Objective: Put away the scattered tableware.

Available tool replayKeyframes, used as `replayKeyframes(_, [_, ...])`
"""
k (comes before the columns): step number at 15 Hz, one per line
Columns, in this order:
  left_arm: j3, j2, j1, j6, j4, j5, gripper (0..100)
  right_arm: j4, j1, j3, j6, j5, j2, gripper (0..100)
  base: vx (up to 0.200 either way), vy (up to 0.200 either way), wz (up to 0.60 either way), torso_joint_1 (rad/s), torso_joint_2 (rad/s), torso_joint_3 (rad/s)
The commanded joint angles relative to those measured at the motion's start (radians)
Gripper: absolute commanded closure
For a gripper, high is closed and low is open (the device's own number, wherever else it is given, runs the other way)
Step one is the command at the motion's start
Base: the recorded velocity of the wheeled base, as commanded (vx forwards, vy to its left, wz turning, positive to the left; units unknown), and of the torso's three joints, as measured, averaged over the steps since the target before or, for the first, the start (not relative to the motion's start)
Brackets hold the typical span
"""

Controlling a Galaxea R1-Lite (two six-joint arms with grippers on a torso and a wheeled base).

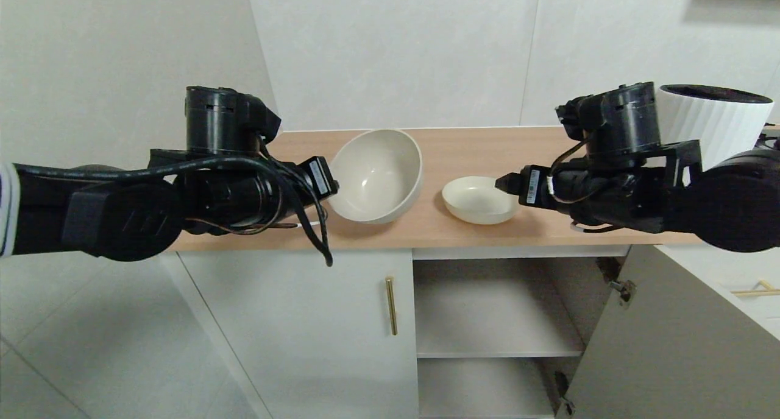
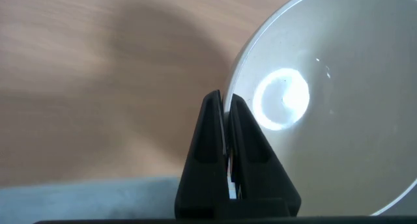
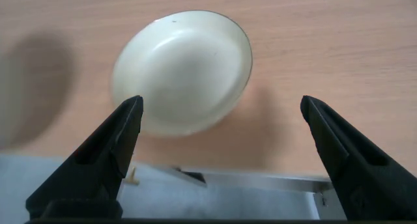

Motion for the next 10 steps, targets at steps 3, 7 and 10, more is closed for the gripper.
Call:
replayKeyframes(3, [0.053, -0.086, 0.001, 0.000, -0.001, -0.072, 100, -0.015, -0.016, -0.064, 0.005, -0.053, 0.135, 0, 0.000, 0.000, 0.00, 0.000, 0.00, 0.000])
replayKeyframes(7, [0.055, -0.090, -0.001, 0.000, -0.001, -0.072, 100, -0.063, -0.038, -0.069, 0.005, -0.057, 0.179, 0, 0.000, 0.000, 0.00, 0.000, 0.00, 0.000])
replayKeyframes(10, [0.061, -0.094, -0.001, 0.001, -0.001, -0.074, 100, -0.064, -0.052, -0.080, 0.005, -0.067, 0.193, 0, 0.000, 0.000, 0.00, 0.000, 0.00, 0.000])
